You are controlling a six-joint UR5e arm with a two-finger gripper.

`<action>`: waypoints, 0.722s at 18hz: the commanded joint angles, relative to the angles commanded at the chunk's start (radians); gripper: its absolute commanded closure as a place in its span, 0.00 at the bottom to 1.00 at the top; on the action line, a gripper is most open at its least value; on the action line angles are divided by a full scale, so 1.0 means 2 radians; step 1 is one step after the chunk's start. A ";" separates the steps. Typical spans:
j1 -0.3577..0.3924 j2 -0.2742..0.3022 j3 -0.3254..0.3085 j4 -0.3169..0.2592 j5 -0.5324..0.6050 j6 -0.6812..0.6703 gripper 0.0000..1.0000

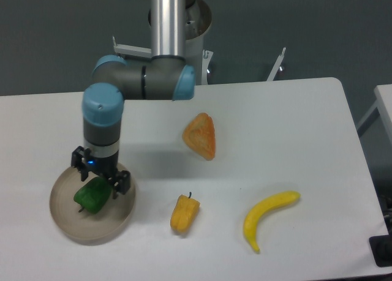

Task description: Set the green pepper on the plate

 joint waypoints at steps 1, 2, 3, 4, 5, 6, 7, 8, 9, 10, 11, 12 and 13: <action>0.013 0.005 0.001 -0.001 0.000 0.008 0.00; 0.028 0.009 0.001 -0.001 0.000 0.021 0.00; 0.041 0.012 0.001 -0.001 0.001 0.033 0.00; 0.051 0.012 0.002 -0.001 0.001 0.041 0.00; 0.061 0.012 0.004 -0.001 0.001 0.054 0.00; 0.075 0.012 0.005 -0.001 0.000 0.073 0.00; 0.088 0.014 0.005 -0.001 0.001 0.096 0.00; 0.096 0.013 0.006 0.000 0.001 0.119 0.00; 0.104 0.010 0.009 0.002 0.001 0.149 0.00; 0.111 0.009 0.011 0.002 0.002 0.188 0.00; 0.126 0.008 0.012 0.002 0.003 0.225 0.00; 0.141 0.008 0.013 0.002 0.008 0.256 0.00; 0.154 0.008 0.015 0.002 0.011 0.279 0.00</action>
